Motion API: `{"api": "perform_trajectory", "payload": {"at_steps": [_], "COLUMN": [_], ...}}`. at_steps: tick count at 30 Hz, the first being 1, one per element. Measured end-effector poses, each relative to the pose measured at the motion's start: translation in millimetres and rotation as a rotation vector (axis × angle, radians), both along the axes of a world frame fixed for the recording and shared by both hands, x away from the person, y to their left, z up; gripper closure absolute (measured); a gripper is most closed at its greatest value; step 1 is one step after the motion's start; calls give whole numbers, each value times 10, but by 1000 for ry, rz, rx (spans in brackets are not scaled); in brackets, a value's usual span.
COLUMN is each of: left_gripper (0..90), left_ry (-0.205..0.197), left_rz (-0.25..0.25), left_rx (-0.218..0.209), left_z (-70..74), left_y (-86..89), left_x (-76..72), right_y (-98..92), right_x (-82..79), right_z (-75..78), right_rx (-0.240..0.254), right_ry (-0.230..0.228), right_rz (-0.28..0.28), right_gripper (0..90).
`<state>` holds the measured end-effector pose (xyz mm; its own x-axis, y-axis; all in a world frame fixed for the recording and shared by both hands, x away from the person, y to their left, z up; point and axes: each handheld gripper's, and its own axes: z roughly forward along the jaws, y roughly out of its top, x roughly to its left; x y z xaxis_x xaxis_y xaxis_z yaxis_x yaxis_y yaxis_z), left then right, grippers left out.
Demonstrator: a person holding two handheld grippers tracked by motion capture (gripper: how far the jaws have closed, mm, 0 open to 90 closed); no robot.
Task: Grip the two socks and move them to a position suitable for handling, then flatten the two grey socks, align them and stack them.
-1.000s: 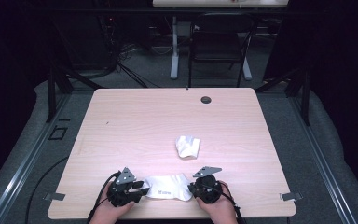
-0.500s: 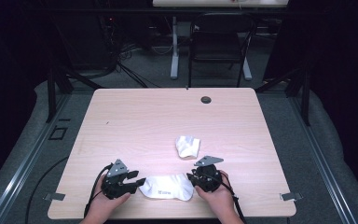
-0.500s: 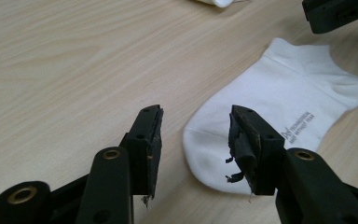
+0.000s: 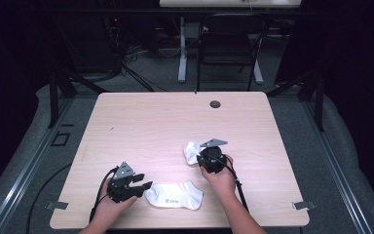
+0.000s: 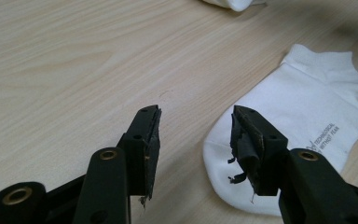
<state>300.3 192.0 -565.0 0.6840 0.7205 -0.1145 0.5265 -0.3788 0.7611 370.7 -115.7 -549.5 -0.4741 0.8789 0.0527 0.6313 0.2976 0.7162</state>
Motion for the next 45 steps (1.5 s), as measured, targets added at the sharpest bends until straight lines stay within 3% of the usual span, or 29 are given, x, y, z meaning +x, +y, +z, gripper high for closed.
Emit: {"api": "perform_trajectory", "payload": {"at_steps": [4, 11, 14, 23, 32, 35, 36, 37, 45], "left_gripper": [521, 521, 521, 520, 520, 519, 518, 518, 518], "left_ry": [-3, 3, 2, 6, 7, 8, 10, 10, 11], "left_rz": [-6, -5, -7, -8, -7, -5, -4, -4, -1], "left_rx": [-1, -5, -5, -4, -3, -3, -5, -5, 0], "left_z": [-4, -10, -13, -15, -11, -13, -15, -15, -22], "left_y": [-8, -20, -23, -36, -21, -20, -17, -17, -5], "left_x": [0, 2, 5, -2, 3, 6, 9, 9, 21], "right_y": [3, 51, 67, 160, 360, 399, 408, 408, 400], "right_x": [175, 246, 235, 147, -8, -24, -29, -29, -77], "right_z": [-111, -236, -248, -253, -252, -253, -224, -224, -87], "right_rx": [14, 3, 4, -13, -19, -15, -52, -52, 1], "right_ry": [16, 46, 32, 32, 38, 34, 32, 32, 10], "right_rz": [-53, -45, -40, 47, 184, 200, 210, 210, 171], "right_gripper": [797, 784, 789, 814, 831, 830, 816, 816, 755]}}
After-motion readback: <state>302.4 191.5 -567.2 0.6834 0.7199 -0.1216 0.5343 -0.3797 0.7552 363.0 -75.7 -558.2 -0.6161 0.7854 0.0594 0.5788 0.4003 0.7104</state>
